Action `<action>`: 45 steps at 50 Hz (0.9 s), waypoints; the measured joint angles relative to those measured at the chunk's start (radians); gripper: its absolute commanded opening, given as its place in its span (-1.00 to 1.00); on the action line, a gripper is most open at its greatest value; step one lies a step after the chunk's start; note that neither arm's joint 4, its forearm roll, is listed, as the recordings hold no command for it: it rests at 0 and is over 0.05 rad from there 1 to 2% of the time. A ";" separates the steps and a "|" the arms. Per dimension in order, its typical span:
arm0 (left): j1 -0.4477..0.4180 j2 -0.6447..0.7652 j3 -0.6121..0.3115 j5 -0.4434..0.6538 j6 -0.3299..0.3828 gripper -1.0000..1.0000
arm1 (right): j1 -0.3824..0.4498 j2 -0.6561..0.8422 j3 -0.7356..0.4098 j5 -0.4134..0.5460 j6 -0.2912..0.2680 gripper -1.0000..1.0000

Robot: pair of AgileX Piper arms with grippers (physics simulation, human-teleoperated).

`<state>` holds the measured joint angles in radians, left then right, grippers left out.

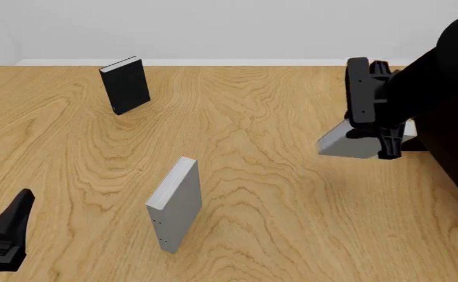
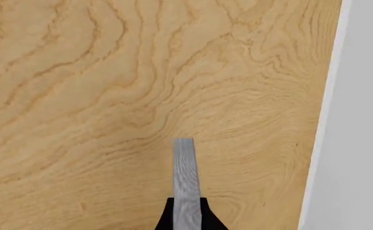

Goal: Pick up the book on the right and place it on the cabinet shelf.

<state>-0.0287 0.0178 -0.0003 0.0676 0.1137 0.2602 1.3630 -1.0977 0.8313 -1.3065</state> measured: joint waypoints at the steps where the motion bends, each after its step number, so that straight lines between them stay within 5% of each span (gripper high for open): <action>1: -0.001 0.000 0.000 -0.001 0.000 1.00 | -0.003 -0.008 0.005 -0.006 -0.003 -1.00; 18: -0.006 0.004 0.000 -0.015 0.004 1.00 | -0.023 -0.139 0.098 -0.138 -0.017 -1.00; 45: 0.001 0.009 0.000 -0.034 0.018 1.00 | -0.029 -0.329 0.389 -0.552 -0.072 -1.00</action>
<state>-0.0273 0.0270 -0.0006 0.0332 0.1320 0.2310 1.0341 -0.7083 0.2790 -1.3788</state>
